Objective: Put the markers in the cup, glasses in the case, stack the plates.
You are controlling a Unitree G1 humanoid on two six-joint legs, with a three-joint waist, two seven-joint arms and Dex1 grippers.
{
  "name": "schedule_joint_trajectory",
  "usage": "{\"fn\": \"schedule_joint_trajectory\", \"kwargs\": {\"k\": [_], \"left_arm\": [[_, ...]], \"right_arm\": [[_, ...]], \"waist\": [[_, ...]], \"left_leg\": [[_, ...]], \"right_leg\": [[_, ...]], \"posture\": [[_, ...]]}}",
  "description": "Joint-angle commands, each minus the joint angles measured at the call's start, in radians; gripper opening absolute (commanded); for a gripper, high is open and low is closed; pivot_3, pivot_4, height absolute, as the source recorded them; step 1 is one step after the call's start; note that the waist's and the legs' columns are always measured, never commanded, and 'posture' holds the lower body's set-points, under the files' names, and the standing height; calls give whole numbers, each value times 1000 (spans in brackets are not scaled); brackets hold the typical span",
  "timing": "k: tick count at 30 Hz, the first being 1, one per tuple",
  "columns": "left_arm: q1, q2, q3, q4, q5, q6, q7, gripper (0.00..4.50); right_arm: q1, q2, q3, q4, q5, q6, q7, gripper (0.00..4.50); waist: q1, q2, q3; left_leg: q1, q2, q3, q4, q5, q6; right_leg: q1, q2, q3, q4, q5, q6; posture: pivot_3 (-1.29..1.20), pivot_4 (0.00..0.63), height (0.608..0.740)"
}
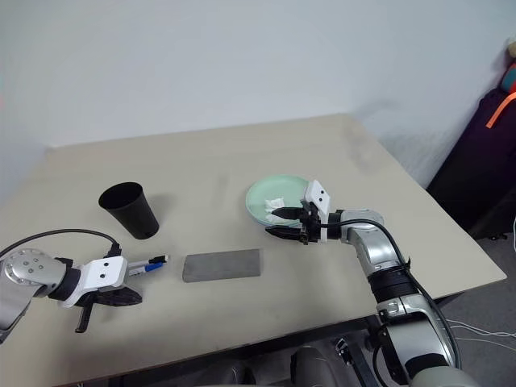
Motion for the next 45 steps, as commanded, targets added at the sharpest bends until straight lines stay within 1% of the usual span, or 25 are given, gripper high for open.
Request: {"fn": "schedule_joint_trajectory", "kwargs": {"k": [1, 4, 9, 16, 21, 31, 38, 42, 45], "left_arm": [[-8, -1, 27, -29, -57, 39, -21, 184], [-31, 13, 43, -26, -73, 47, -31, 860], [-118, 33, 57, 25, -66, 47, -27, 2542], [-193, 42, 3, 129, -18, 14, -50, 2542], [-202, 36, -50, 160, 33, -20, -55, 2542], [-233, -31, -113, 270, 109, -92, -27, 2542], [-247, -39, -115, 299, 102, -114, -52, 2542], [-255, -23, -86, 277, 57, -97, -94, 2542], [-279, -12, -59, 280, 48, -101, -93, 2542]], "right_arm": [[-21, 2, -20, -12, 6, -22, -5, 2582], [-30, 7, -19, 0, 2, -28, -8, 2582], [-46, 16, -18, 23, -1, -40, -12, 2582], [-65, 20, -14, 48, -4, -48, -8, 2582], [-62, 13, -12, 44, -3, -43, -1, 2582], [-44, 2, -16, 20, 0, -32, -7, 2582], [-39, 0, -18, 15, 0, -31, -14, 2582], [-43, 2, -18, 21, -1, -35, -15, 2582], [-48, 3, -17, 30, -2, -38, -12, 2582]], "waist": [[1, -1, 0], [0, -1, 0], [0, -2, 0], [-2, -1, 0], [0, -2, 0], [1, 0, 0], [0, 2, -1], [0, 2, -1], [0, 1, -1]], "left_leg": [[0, 0, 0, 0, 0, 0], [-1, 0, 0, 0, 0, 0], [-1, 0, -1, 0, 0, 0], [0, 0, 0, -1, 0, 0], [-1, 0, 0, -2, -1, -1], [0, 0, -1, -1, 0, -1], [0, 0, 0, 1, 0, 0], [0, 0, 0, 1, 0, 0], [-1, 0, 0, 1, 0, 0]], "right_leg": [[0, 0, 0, 0, 0, 0], [0, 0, 0, 0, 0, 0], [0, 0, -1, 0, 0, 0], [-1, 0, -1, 0, 0, 0], [-1, 0, -1, 0, 0, 0], [-1, 0, -1, 0, 0, 0], [1, 0, -1, 1, 0, 0], [0, 0, 0, 1, 0, 0], [-1, 0, 0, 0, 0, 0]], "posture": [[0, 0, 740], [0, 0, 740], [0, 0, 740], [0, 0, 740], [0, 0, 740], [0, 0, 740], [0, 0, 740], [0, 0, 740], [0, 0, 740]]}}
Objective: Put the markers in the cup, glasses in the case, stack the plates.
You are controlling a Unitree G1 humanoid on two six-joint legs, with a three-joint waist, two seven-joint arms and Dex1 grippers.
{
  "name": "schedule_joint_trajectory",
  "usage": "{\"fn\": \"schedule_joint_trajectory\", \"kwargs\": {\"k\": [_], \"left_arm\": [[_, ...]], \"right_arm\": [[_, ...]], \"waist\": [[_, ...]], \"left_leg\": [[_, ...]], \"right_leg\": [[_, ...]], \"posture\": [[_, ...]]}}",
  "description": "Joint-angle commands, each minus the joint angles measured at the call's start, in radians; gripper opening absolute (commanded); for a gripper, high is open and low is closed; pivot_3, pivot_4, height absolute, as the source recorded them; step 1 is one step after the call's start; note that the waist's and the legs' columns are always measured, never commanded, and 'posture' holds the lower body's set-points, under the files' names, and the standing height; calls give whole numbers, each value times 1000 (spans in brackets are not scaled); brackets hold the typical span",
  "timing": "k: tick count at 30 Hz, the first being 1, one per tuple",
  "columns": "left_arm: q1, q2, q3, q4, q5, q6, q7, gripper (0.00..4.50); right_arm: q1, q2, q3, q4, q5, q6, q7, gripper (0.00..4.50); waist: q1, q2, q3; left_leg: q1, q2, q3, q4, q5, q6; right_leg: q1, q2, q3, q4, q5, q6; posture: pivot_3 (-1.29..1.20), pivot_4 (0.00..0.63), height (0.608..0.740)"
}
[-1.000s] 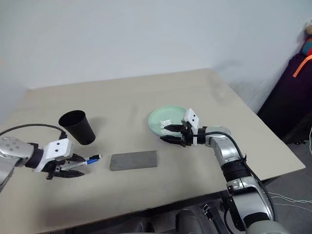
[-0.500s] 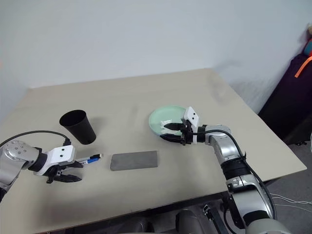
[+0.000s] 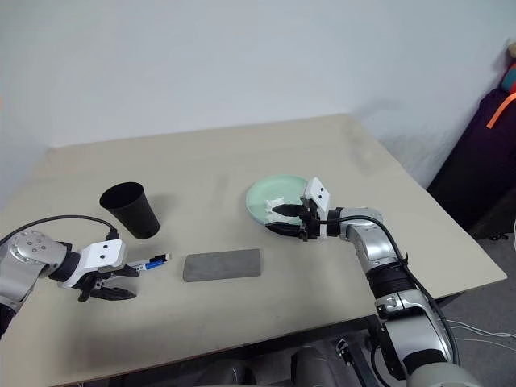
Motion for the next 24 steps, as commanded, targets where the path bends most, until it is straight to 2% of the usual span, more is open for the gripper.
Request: {"fn": "schedule_joint_trajectory", "kwargs": {"k": [1, 8, 17, 24], "left_arm": [[-44, 22, 46, -8, -26, -4, -8, 2542], [-78, 16, 52, 1, -29, 2, -10, 2542], [-148, -27, -16, 111, 79, -56, 53, 2542], [-149, -46, -49, 120, 86, -68, 5, 2542]], "right_arm": [[-20, -3, -16, -23, 1, -13, 3, 2582], [-36, 4, -12, -2, -4, -20, 3, 2582], [-42, 9, -13, 12, -5, -31, 1, 2582], [-29, 1, -19, -2, -3, -28, -5, 2582]], "waist": [[1, -1, 0], [0, -1, 0], [0, -1, 0], [0, -2, 0]], "left_leg": [[0, 0, 0, 0, 0, 0], [-1, 0, -1, -1, -1, 0], [-1, 0, -1, 0, 0, 0], [-1, -1, -1, -1, -1, 0]], "right_leg": [[0, 0, 0, 0, 0, 0], [0, 0, 0, 0, 0, 0], [0, 0, 0, 0, 0, 0], [0, 0, 0, 0, 0, 0]], "posture": [[0, 0, 740], [0, 0, 740], [0, 0, 740], [0, 0, 740]]}}
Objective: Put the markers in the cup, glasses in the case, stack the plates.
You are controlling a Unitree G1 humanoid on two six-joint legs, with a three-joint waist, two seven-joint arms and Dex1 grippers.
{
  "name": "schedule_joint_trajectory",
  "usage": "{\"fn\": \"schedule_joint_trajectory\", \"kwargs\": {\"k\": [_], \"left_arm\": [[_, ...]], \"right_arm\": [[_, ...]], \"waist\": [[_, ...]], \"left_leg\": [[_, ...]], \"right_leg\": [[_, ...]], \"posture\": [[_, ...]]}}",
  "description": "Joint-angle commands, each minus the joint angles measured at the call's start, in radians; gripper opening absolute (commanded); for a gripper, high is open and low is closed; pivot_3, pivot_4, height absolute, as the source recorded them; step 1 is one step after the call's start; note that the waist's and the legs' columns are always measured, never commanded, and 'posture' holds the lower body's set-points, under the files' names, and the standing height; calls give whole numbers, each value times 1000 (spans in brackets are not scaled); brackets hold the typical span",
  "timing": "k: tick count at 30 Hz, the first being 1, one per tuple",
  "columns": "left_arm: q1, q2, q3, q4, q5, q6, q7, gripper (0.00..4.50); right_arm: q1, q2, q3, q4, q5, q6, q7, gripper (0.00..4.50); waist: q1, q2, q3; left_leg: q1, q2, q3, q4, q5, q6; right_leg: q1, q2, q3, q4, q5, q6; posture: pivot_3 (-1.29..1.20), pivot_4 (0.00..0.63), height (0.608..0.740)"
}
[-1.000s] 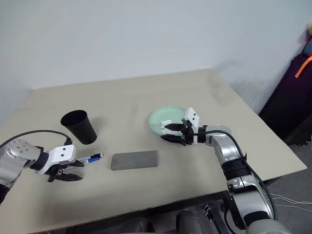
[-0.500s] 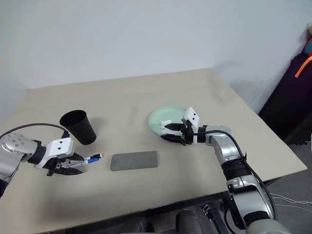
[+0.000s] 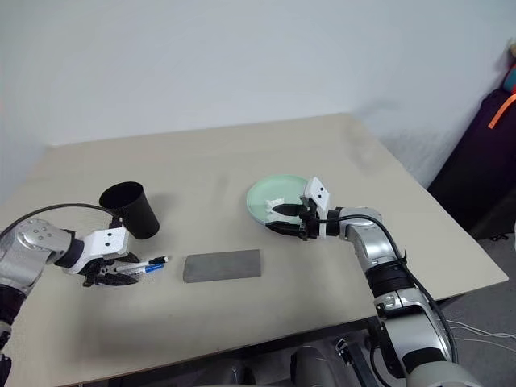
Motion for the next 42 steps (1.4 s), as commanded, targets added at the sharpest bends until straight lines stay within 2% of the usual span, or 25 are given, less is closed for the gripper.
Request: {"fn": "schedule_joint_trajectory", "kwargs": {"k": [1, 9, 31, 42], "left_arm": [[-6, 2, -6, -20, -1, -8, -27, 2542], [25, 6, -9, -50, 2, -9, -40, 2542], [218, 46, 71, -289, -67, 76, -38, 2542], [152, -5, 54, -219, 5, 31, 67, 2542]], "right_arm": [[-17, -4, -20, -31, 1, -14, -4, 2582], [-13, -5, -22, -33, 1, -12, -11, 2582], [-34, 5, -16, -8, -5, -23, -6, 2582], [-33, 4, -16, -11, -6, -23, -4, 2582]], "waist": [[0, 0, 0], [0, 0, 0], [-1, 1, 0], [2, 5, -1]], "left_leg": [[0, 0, 0, 0, 0, 0], [0, 0, 0, 0, 0, 0], [1, 0, 1, -1, -1, 1], [2, -1, 0, 0, 0, 1]], "right_leg": [[0, 0, 0, 0, 0, 0], [0, 0, 0, 0, 0, 0], [0, -1, 1, 0, 0, 0], [2, -1, 0, 0, 0, 0]], "posture": [[0, 0, 740], [0, 0, 740], [0, 0, 740], [0, 0, 740]]}}
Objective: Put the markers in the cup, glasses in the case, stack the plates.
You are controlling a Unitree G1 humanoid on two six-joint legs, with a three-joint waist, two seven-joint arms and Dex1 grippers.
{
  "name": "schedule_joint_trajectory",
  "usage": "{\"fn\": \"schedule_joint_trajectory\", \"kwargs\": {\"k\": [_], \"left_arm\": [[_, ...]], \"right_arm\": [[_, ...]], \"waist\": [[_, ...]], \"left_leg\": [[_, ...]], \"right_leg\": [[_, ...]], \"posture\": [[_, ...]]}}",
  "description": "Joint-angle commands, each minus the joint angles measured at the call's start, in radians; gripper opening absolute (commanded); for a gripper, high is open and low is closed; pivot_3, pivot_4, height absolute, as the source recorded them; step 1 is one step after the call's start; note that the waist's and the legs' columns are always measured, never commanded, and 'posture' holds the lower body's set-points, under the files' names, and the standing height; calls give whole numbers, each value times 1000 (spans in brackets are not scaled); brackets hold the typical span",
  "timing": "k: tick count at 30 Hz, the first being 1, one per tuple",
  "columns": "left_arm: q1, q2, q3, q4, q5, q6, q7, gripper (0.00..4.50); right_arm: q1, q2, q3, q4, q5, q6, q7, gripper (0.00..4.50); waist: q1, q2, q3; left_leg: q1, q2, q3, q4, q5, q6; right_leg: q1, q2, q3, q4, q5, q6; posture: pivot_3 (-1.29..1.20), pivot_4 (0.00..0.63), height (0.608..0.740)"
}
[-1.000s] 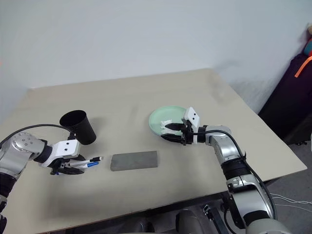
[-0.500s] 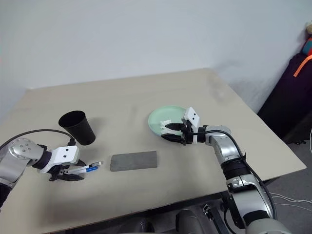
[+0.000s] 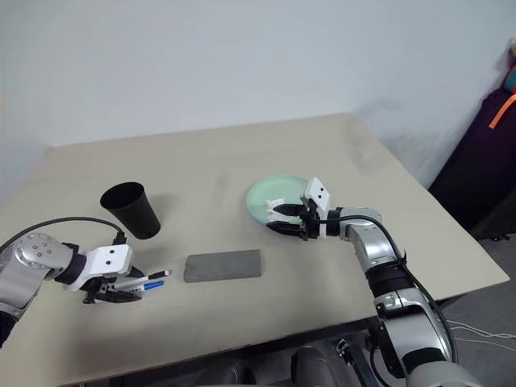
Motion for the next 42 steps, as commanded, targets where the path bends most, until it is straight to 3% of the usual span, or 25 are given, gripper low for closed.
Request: {"fn": "schedule_joint_trajectory", "kwargs": {"k": [1, 13, 28, 42], "left_arm": [[-41, -28, -18, 32, 37, -20, 62, 2542], [-115, 1, 16, 60, 2, -24, 37, 2542], [-24, 29, 3, -90, -25, 66, -4, 2542], [23, 23, -26, -106, -19, 80, -2, 2542]], "right_arm": [[-31, 3, -16, -21, 2, -15, 3, 2582], [-27, 0, -20, -26, -1, -11, 5, 2582], [-5, -24, -13, -102, 29, 73, 66, 2582], [2, -64, -25, -190, 78, 163, 107, 2582]], "waist": [[0, 1, 0], [-3, -2, 0], [-2, -3, 0], [-2, -3, 0]], "left_leg": [[0, 0, 0, 1, 0, 0], [-1, 1, 1, 1, 4, -1], [-2, 1, 0, -1, 0, 0], [-1, 1, 1, -1, 0, 0]], "right_leg": [[0, 0, 0, 0, 0, 0], [0, 1, 0, 0, 0, 0], [-2, 1, 0, 0, 0, 0], [-2, 1, 0, -1, 0, 0]], "posture": [[0, 0, 740], [0, 0, 740], [0, 0, 740], [0, 0, 740]]}}
